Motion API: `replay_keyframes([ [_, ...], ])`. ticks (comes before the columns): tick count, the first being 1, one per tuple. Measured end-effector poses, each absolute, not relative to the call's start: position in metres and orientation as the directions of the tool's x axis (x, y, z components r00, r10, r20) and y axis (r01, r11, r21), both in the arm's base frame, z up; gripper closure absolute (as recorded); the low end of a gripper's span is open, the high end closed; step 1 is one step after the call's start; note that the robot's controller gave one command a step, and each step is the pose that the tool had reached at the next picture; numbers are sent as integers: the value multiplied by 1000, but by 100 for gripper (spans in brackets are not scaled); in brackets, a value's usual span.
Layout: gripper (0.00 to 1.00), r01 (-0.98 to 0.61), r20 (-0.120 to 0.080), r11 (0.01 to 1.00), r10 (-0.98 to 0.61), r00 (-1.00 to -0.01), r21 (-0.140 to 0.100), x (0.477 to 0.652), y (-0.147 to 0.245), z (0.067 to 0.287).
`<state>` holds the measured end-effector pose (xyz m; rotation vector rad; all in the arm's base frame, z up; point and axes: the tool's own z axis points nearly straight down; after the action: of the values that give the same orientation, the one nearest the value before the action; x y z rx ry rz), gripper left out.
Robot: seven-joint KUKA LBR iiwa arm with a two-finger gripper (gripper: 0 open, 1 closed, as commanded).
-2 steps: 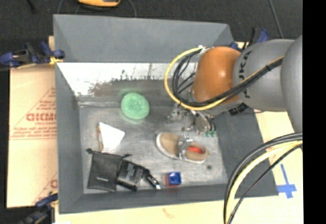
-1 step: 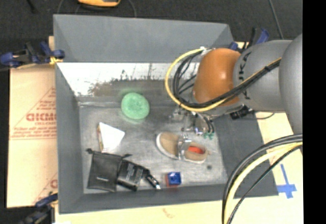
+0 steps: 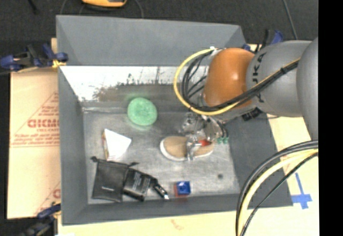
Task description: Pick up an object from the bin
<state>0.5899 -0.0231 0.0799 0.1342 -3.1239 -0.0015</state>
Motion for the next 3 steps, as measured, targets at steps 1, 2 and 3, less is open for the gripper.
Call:
replay_keyframes([
  [1,100,-85,14,996,-85,-996,2,590,-23,80],
  [2,100,-85,14,996,-85,-996,2,589,-23,84],
  [3,100,-84,5,996,-84,-996,1,588,-23,103],
])
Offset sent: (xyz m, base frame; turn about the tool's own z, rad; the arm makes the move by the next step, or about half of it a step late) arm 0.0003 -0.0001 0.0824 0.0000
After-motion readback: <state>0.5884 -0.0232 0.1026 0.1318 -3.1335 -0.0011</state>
